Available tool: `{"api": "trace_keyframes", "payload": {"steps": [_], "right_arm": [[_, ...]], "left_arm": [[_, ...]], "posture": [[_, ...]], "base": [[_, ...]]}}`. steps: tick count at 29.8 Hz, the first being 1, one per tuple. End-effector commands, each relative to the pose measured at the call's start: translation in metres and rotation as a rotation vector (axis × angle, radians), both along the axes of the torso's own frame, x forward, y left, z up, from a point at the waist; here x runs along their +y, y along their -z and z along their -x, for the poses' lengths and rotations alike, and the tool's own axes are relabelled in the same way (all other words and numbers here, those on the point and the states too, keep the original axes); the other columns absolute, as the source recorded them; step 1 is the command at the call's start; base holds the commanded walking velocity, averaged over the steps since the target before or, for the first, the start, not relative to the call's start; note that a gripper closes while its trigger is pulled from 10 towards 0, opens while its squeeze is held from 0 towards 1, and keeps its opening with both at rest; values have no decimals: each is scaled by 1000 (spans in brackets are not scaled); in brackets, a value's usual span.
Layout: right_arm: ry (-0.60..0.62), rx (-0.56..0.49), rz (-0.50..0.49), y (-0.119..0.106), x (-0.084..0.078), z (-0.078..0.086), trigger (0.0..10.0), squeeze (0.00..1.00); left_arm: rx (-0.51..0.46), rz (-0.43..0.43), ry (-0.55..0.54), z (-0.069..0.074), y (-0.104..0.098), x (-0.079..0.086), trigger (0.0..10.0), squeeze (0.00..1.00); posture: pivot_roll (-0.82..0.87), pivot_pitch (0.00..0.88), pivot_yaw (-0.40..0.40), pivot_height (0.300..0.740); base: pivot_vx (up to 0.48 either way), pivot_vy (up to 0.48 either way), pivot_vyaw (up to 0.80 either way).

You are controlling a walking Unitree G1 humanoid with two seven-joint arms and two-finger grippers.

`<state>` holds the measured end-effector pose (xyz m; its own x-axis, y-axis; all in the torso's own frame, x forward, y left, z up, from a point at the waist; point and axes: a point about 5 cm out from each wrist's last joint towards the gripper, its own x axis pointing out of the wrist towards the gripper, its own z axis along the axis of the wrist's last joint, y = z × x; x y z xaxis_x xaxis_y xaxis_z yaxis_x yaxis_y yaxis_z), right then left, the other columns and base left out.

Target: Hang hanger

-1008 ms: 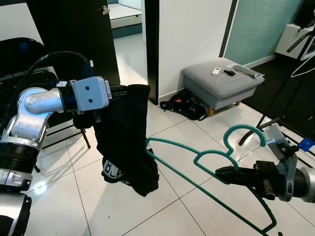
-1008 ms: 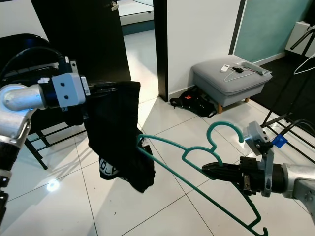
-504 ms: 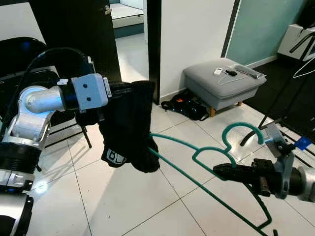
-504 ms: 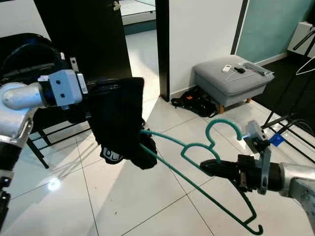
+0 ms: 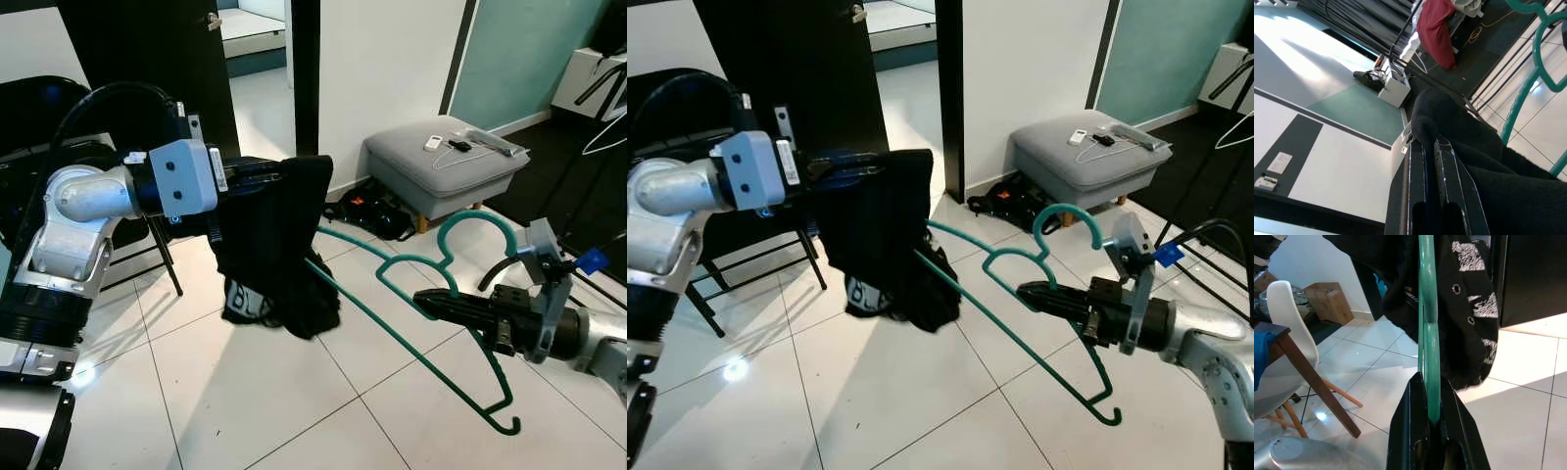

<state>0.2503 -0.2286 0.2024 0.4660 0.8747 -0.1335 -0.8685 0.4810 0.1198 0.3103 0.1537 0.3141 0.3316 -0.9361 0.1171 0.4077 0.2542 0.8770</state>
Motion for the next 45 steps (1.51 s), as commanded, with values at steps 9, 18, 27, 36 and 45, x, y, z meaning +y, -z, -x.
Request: {"api": "trace_keyframes", "payload": {"steps": [9,18,27,36,45], "right_arm": [[-12,-34,-25,-3,12,-7,10000,0],[-39,-48,-63,1,36,-14,10000,0],[5,-61,-62,9,49,-23,10000,0],[58,-71,-49,12,50,-28,10000,0],[88,-87,-14,13,46,-31,10000,0]], "left_arm": [[36,42,173,16,4,-36,10000,0],[134,84,406,44,23,-91,10000,0],[93,150,288,30,5,-78,10000,0],[-42,302,-197,-16,-27,-22,10000,0],[18,639,-634,-43,-51,67,10000,0]], "posture": [[-86,0,54,740],[-92,0,56,740],[-88,0,54,740],[-87,0,50,740],[-89,0,52,740]], "base": [[0,0,0],[0,0,0],[0,0,0],[0,0,0],[0,0,0]]}}
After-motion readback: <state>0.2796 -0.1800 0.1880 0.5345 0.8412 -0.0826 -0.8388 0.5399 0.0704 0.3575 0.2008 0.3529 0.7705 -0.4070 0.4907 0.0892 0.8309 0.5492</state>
